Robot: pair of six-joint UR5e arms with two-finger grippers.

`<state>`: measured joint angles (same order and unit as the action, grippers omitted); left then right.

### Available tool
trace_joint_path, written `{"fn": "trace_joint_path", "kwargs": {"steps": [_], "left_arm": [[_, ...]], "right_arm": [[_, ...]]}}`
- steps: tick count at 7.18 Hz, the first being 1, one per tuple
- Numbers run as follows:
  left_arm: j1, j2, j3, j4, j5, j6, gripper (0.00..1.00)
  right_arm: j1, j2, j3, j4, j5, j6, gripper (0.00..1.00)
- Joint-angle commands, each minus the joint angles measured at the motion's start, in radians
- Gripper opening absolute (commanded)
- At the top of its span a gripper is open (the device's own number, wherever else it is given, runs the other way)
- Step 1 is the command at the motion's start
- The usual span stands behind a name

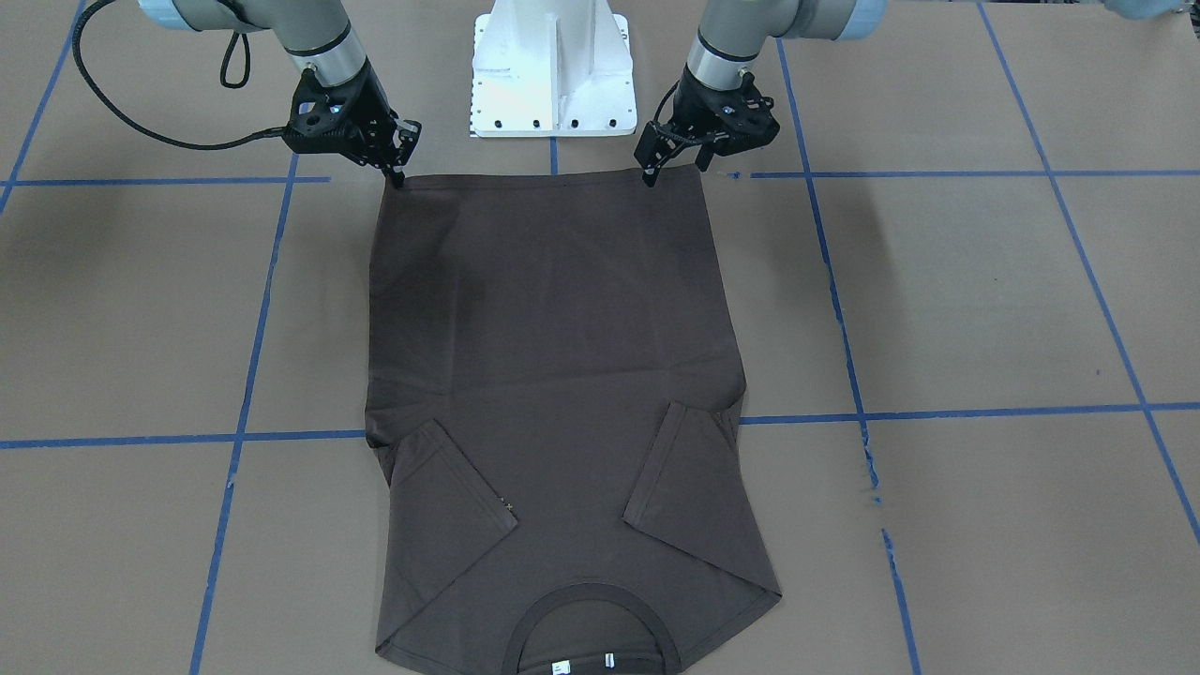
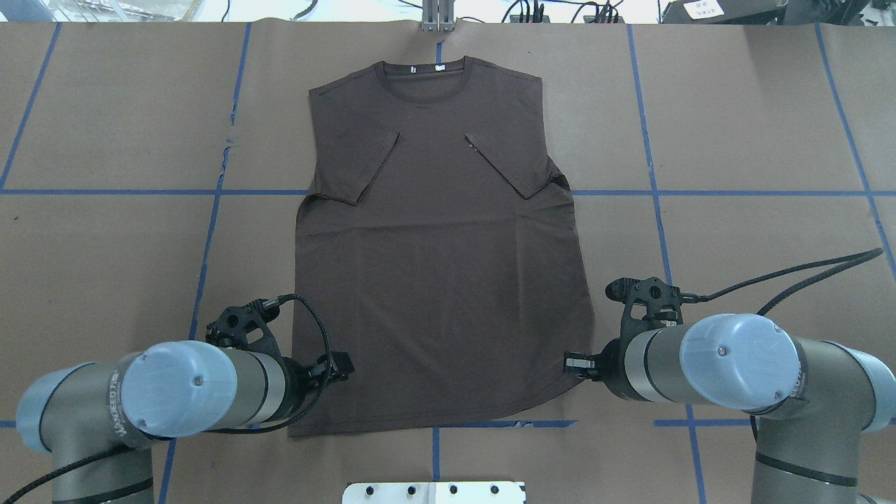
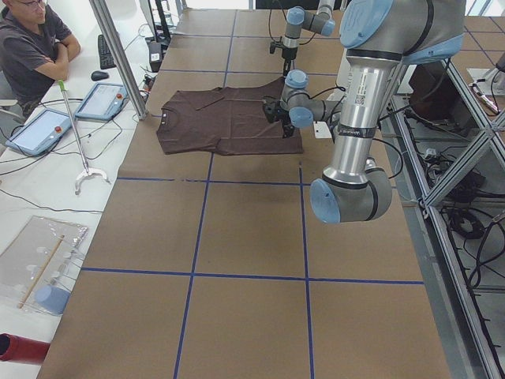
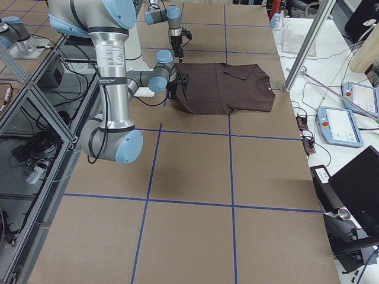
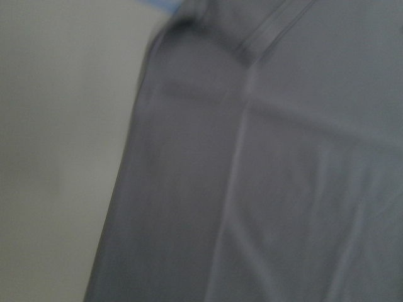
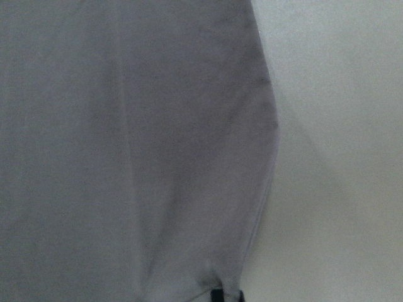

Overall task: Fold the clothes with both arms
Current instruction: 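Grasp both hem corners with the left and right grippers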

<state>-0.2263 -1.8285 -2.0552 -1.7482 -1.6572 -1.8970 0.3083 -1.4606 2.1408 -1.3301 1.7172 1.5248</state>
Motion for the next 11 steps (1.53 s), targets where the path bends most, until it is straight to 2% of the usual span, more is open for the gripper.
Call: {"fn": "trace_joint_path", "kwargs": {"steps": [1, 6, 11], "left_arm": [[0.027, 0.008, 0.013, 0.042, 0.013, -0.028, 1.0], [0.028, 0.037, 0.029, 0.033, 0.039, -0.059, 1.0], [0.12, 0.058, 0.041, -0.019, 0.09, -0.105, 1.0]], "right_arm": [[0.005, 0.002, 0.001, 0.0, -0.001, 0.0, 0.0], [0.008, 0.003, 0.001, 0.0, 0.002, -0.002, 0.0], [0.011, 0.002, 0.001, 0.0, 0.005, -0.002, 0.0]]}}
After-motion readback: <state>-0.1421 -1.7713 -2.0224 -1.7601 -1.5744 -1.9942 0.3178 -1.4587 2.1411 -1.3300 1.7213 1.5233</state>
